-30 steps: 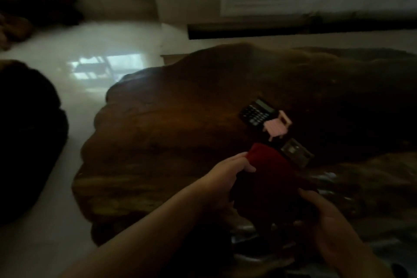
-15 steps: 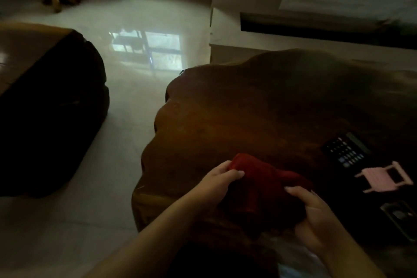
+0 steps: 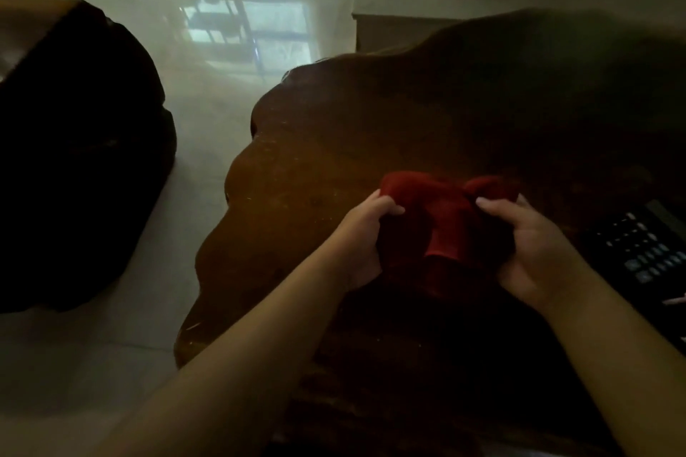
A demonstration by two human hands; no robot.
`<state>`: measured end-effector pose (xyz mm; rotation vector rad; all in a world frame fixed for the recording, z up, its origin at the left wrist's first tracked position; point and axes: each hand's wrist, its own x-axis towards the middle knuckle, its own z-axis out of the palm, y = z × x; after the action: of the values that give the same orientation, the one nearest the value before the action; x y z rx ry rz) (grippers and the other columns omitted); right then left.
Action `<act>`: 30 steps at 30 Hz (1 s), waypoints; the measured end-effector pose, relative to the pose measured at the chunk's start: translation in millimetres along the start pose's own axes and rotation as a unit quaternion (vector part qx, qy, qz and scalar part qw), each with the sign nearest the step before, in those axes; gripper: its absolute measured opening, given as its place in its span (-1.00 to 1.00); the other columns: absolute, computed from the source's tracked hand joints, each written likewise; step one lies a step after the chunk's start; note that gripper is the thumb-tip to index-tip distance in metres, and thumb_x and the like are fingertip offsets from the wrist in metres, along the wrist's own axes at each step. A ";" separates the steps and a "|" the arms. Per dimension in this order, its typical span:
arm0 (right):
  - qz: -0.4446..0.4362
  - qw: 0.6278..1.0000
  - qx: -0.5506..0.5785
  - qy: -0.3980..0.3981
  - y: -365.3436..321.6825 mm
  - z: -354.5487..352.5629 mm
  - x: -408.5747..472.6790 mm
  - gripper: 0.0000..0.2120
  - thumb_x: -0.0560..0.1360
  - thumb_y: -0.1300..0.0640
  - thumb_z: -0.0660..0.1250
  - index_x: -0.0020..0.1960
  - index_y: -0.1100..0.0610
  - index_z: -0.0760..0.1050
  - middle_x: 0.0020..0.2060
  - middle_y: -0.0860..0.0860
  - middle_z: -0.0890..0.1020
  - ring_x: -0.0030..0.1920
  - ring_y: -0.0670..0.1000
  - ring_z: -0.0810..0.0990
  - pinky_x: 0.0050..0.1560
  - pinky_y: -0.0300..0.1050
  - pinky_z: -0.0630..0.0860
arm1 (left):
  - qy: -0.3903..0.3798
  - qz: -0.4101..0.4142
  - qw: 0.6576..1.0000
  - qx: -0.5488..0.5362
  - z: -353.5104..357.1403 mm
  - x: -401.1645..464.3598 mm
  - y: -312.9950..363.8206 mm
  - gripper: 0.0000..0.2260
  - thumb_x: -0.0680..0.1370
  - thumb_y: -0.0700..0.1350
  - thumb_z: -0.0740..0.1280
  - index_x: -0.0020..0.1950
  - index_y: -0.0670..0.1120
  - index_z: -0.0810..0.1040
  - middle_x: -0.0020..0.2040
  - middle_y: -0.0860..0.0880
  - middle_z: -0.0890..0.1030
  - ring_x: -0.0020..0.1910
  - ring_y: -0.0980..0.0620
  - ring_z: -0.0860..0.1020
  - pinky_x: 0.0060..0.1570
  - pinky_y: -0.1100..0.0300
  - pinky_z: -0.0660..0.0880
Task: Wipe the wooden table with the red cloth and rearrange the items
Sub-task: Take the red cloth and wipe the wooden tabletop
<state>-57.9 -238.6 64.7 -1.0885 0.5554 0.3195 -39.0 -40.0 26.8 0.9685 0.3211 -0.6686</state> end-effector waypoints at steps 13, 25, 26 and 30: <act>-0.183 0.706 -0.682 0.057 64.5 -39.7 133.5 -0.28 0.56 -0.35 0.13 0.61 -0.07 0.07 0.62 0.09 0.10 0.61 0.18 -0.06 0.50 0.19 -0.01 | 0.375 0.169 0.675 0.613 -134.6 -16.1 -37.9 -0.30 0.42 0.30 0.36 0.49 0.11 0.25 0.47 -0.03 0.36 0.42 0.06 0.27 0.27 0.01 0.36; -0.149 0.566 -0.802 0.123 106.2 -21.8 170.5 -0.12 0.36 -0.48 -0.27 0.59 -0.18 -0.33 0.64 0.13 -0.18 0.58 0.28 -0.26 0.49 0.37 -0.16 | 0.393 0.034 0.587 0.707 -217.9 -44.7 -54.0 -0.04 0.33 0.60 0.00 0.60 0.14 -0.08 0.63 -0.01 -0.12 0.56 -0.02 -0.22 0.48 -0.24 -0.07; -0.150 0.572 -0.797 0.125 104.8 -17.8 174.5 -0.14 0.37 -0.45 -0.25 0.61 -0.18 -0.28 0.64 0.12 -0.18 0.58 0.27 -0.26 0.49 0.38 -0.15 | 0.393 0.042 0.596 0.699 -218.5 -45.3 -53.8 -0.06 0.34 0.59 0.02 0.60 0.14 -0.05 0.63 0.00 -0.10 0.56 -0.01 -0.22 0.48 -0.25 -0.08; -0.165 0.575 -0.792 0.119 98.5 0.8 189.9 -0.20 0.42 -0.38 -0.23 0.63 -0.18 -0.19 0.65 0.08 -0.15 0.60 0.23 -0.23 0.50 0.35 -0.14 | 0.395 0.070 0.640 0.655 -221.5 -49.0 -46.4 -0.15 0.42 0.49 0.12 0.60 0.11 0.03 0.62 0.01 0.01 0.57 0.00 -0.13 0.47 -0.28 0.01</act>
<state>48.3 -199.2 -116.7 -3.0146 0.1301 0.2968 -97.9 146.5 -97.1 2.7062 0.5139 -0.1759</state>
